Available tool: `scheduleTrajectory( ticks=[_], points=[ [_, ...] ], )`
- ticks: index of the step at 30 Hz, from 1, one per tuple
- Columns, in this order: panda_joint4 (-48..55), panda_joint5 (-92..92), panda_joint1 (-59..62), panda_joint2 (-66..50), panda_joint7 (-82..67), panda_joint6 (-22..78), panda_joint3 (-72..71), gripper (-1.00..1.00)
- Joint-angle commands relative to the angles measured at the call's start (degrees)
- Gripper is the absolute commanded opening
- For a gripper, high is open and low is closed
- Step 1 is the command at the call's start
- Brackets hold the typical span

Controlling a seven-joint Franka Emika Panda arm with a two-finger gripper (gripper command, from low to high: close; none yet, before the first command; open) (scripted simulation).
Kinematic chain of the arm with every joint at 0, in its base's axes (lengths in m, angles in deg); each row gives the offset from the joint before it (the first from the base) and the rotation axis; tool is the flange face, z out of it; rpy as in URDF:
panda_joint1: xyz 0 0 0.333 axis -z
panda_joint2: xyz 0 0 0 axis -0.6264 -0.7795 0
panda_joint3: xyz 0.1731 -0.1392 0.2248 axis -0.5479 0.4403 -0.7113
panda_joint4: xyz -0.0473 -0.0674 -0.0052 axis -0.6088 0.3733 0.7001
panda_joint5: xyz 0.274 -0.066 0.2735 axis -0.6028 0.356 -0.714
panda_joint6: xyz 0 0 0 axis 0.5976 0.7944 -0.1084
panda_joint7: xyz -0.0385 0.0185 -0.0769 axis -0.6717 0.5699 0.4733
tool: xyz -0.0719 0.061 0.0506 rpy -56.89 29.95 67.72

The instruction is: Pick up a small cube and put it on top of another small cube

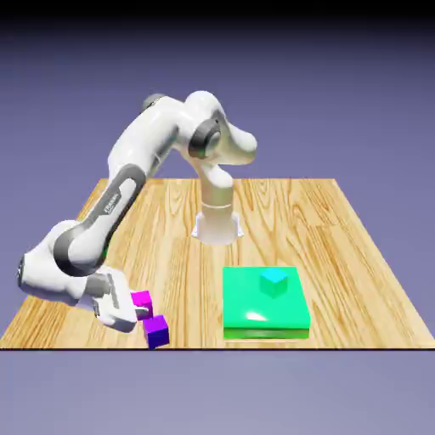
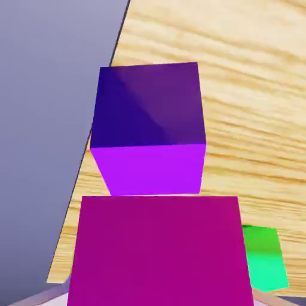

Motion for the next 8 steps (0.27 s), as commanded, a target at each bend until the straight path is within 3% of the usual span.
scheduleTrajectory(
  ticks=[1, 2, 8],
  points=[
    [0.0, 0.1, 0.0, 0.0, 0.0, 0.0, 0.0, -1.00],
    [0.0, 0.1, 0.0, 0.0, 0.0, 0.0, 0.0, 1.00],
    [8.3, 1.7, 3.7, -0.3, 2.7, 7.2, 1.0, 1.00]
  ],
)
